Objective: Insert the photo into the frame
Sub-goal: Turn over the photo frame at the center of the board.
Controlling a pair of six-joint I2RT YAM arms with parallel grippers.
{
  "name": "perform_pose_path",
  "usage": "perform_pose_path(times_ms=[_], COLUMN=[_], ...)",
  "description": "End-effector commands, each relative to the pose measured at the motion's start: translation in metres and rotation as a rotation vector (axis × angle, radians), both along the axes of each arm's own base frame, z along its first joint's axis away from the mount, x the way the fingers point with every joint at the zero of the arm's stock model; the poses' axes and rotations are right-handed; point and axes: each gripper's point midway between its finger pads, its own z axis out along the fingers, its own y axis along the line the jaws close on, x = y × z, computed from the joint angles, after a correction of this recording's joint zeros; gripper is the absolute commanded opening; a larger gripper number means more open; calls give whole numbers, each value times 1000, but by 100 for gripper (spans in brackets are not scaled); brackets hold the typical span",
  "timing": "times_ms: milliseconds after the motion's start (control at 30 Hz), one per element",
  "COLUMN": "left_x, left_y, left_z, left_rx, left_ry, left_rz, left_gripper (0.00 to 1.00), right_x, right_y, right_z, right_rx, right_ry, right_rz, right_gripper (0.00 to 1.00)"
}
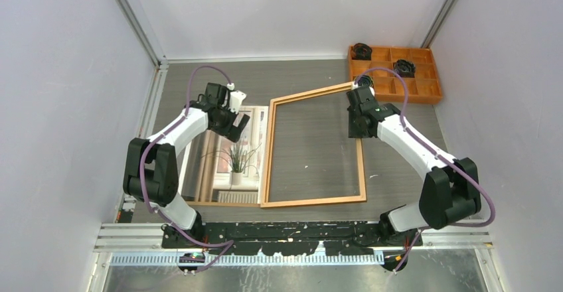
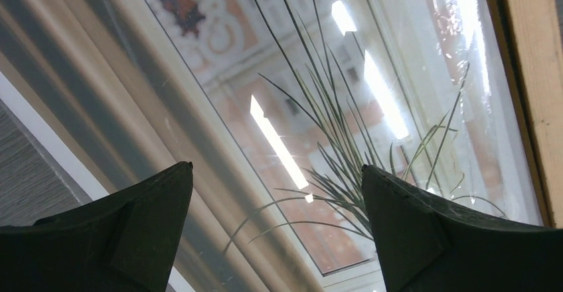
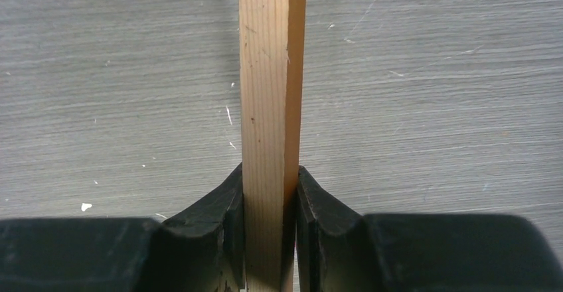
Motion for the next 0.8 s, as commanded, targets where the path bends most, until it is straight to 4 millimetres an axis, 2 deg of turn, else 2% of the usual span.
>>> perform_pose_path(times_ms=[0, 200, 333, 500, 667, 767], left_x=[9, 11, 12, 11, 9, 11], left_y=[1, 6, 12, 18, 19, 22], left_z=[8, 7, 9, 9, 13, 20], left_rx=[4, 11, 8, 11, -24, -50], left_ry=[-58, -55, -54, -53, -35, -31], left_rz=[-6, 12, 24, 32, 44, 63], left_gripper=[100, 100, 100, 100, 100, 100], right_x=[7, 13, 23, 32, 35, 40], right_y=[17, 27, 21, 15, 24, 22], right_z=[0, -9, -10, -24, -36, -40], right_rx=[7, -4, -27, -79, -7, 7], right_ry=[0, 2, -28, -11, -17, -27], right_rz=[57, 54, -1, -44, -35, -48], right_gripper=[3, 3, 3, 16, 32, 36])
